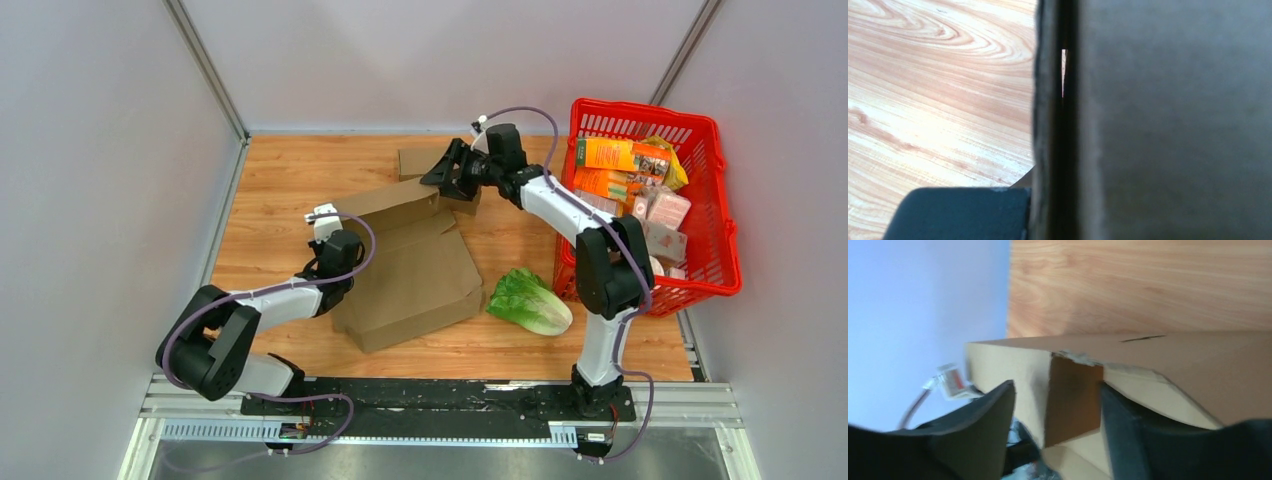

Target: Fold the paper box

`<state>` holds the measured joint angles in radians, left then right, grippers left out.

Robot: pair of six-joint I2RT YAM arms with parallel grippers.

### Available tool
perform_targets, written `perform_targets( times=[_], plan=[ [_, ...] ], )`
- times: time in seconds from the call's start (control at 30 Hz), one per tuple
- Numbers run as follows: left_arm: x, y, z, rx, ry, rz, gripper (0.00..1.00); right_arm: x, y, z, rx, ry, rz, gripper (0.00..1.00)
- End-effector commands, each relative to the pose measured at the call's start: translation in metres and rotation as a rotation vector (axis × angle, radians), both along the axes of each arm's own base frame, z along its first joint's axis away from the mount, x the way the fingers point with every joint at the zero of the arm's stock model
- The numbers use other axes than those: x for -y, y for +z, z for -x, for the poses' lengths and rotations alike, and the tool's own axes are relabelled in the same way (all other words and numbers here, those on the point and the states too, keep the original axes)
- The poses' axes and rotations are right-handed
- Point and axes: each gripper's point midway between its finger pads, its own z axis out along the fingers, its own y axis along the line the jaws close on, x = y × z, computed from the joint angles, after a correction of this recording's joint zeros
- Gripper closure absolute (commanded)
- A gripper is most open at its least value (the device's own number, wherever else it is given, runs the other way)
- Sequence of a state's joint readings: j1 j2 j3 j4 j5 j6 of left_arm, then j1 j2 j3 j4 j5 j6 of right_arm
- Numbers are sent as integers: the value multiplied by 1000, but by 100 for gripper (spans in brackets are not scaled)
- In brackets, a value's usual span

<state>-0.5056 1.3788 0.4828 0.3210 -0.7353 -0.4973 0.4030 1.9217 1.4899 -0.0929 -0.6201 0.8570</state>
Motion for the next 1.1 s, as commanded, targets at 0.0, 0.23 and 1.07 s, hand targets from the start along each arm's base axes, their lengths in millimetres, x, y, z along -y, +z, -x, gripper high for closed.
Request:
perform_targets(
  times=[0.0,0.23,1.07],
  plan=[
    [1,2,0,14,7,57,100,45,22,20,230,-56,355,27],
    [-2,-3,1,0,13,55,100,87,-51,38,388,-224,701,50],
    [0,-6,2,-6,3,71,100,39,-134,-13,416,-170,739,100]
  ],
)
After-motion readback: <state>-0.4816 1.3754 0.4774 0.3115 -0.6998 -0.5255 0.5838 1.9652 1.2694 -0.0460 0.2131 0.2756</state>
